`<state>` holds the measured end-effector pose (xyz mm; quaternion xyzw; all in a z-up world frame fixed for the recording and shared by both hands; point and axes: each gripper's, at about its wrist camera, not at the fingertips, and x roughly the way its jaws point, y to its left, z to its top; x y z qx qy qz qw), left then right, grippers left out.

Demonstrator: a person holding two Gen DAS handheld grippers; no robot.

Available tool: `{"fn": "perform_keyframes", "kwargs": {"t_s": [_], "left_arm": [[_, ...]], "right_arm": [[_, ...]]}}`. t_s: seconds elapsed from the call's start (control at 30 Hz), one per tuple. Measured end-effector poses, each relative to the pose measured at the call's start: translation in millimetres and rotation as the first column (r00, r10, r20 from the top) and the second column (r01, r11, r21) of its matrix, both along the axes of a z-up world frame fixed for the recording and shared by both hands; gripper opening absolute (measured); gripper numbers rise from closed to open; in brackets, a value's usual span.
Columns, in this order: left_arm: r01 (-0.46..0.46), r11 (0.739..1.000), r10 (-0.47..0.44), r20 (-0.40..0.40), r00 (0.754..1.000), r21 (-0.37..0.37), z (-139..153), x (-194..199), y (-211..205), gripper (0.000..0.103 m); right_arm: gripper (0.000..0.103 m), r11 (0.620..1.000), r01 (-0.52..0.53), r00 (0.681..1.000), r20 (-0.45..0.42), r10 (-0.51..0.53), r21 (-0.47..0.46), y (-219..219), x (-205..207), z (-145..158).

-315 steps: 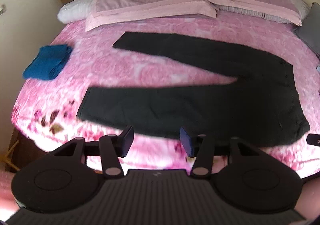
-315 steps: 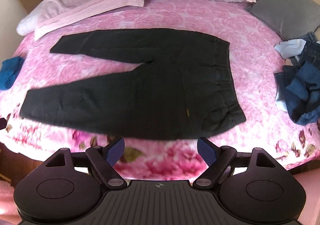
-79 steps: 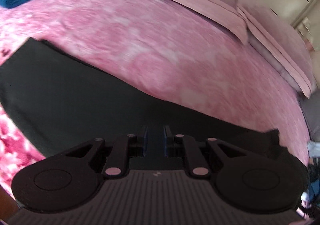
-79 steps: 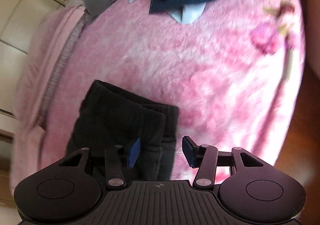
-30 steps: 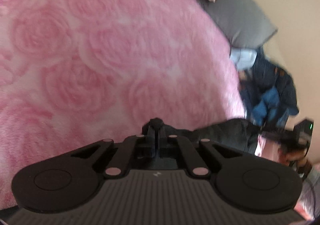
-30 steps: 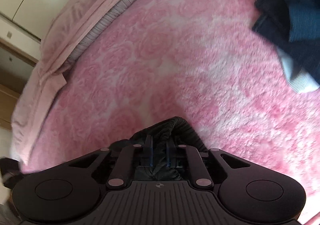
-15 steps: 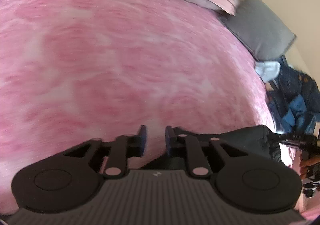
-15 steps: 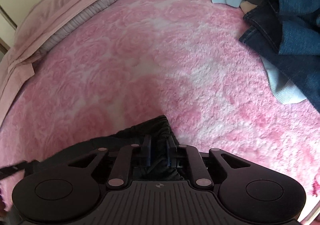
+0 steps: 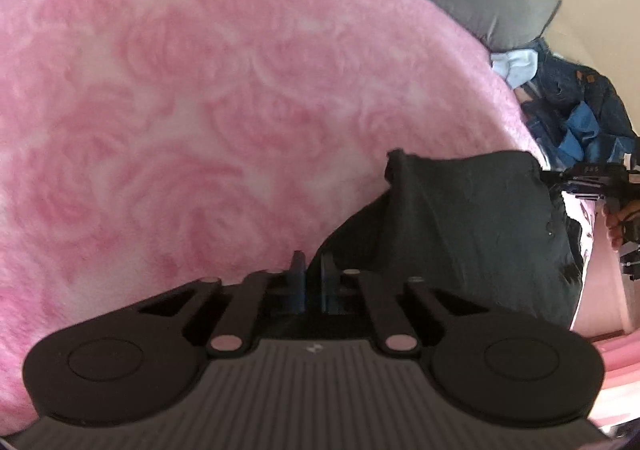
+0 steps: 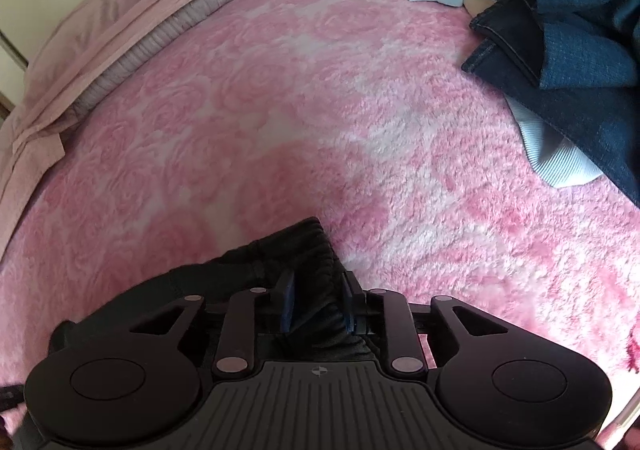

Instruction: Fold clothes

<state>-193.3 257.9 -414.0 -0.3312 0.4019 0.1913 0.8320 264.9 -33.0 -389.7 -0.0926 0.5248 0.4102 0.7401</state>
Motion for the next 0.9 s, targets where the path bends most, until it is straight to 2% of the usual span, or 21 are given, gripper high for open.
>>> {"fn": "perform_keyframes", "kwargs": {"t_s": [0.1,0.2,0.33,0.4,0.47,0.5,0.57,0.67,0.73,0.83,0.9], "left_arm": [[-0.077,0.996,0.079,-0.047,0.996,0.045,-12.6,-3.0,-0.7,0.004],[-0.137,0.976,0.158,-0.118,0.980,0.166,-20.5,6.7,-6.0,0.002],[-0.187,0.955,0.215,-0.105,0.971,0.232,3.4,2.4,-17.4,0.000],[-0.216,0.950,0.240,-0.084,0.967,0.225,20.1,-9.8,-27.9,0.001],[-0.240,0.950,0.257,-0.065,0.964,0.197,35.4,-25.5,-42.2,0.001],[-0.230,0.956,0.246,-0.075,0.966,0.181,34.0,-28.9,-53.1,0.001],[-0.208,0.967,0.224,-0.095,0.970,0.147,31.2,-35.9,-75.1,0.001],[-0.178,0.979,0.191,-0.132,0.973,0.103,24.2,-45.5,-106.4,0.004],[-0.184,0.974,0.205,-0.167,0.964,0.132,7.2,-50.8,-112.3,0.003],[-0.253,0.953,0.280,-0.161,0.946,0.168,17.0,-63.2,-108.2,0.002],[-0.267,0.941,0.301,-0.148,0.942,0.210,28.2,-71.0,-108.2,0.003]], "right_arm": [[0.023,1.000,-0.014,0.999,0.031,0.014,-0.018,0.7,-4.3,-3.5],[0.024,1.000,0.001,0.999,0.036,0.000,-0.022,-0.4,-5.5,-6.5],[0.028,0.999,0.004,0.997,0.081,-0.001,-0.039,-1.2,-8.6,1.1],[0.028,0.999,0.025,0.987,0.159,-0.019,-0.035,-6.1,-16.1,14.6],[0.028,0.999,0.046,0.973,0.226,-0.046,0.007,-17.7,-29.8,33.3],[0.029,0.999,0.041,0.968,0.247,-0.045,0.022,-23.9,-39.3,40.8],[0.029,1.000,-0.012,0.966,0.258,0.004,0.029,-33.8,-62.6,48.1],[0.029,0.985,-0.161,0.953,0.252,0.170,-0.056,-42.8,-94.0,27.0],[0.029,0.965,-0.232,0.925,0.280,0.258,-0.121,-48.8,-106.8,9.5],[0.029,0.971,-0.215,0.916,0.324,0.238,-0.107,-58.6,-104.4,11.3],[0.029,0.983,-0.147,0.922,0.344,0.175,-0.107,-60.6,-100.2,25.1]]}}
